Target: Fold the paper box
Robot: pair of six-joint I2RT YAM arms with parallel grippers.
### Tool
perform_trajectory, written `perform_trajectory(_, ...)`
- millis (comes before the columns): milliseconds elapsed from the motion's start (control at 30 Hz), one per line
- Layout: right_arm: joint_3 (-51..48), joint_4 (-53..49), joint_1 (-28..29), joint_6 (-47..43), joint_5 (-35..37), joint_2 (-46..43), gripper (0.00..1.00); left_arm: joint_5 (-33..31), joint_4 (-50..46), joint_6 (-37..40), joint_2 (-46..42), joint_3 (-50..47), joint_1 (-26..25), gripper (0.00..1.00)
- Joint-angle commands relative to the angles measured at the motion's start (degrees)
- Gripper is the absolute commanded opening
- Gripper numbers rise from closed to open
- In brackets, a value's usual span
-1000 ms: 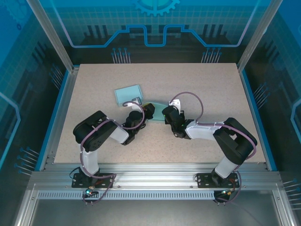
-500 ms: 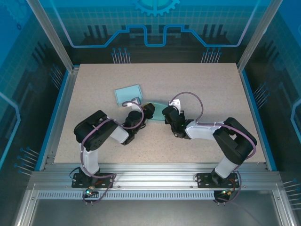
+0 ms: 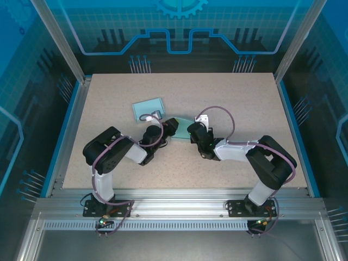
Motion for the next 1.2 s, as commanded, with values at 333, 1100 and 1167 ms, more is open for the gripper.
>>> perform_trajectory(333,0.0,-1.4,4.9,-1.3,-18.4,2.9,0.0,20.6,-4.1,-5.3,-3.6,3.1,-3.4,0.26)
perform_trajectory(1100,-2.4,-2.6,4.9,-1.2,-16.1,-0.6,0.0,17.7,-0.9,1.8,-5.8,-8.5,-0.9,0.47)
perform_trajectory(1167,-2.7,-2.8,4.9,-1.3,-15.8,-1.0,0.0,17.9,-1.3,3.0,-7.4,-9.6,-0.7,0.54)
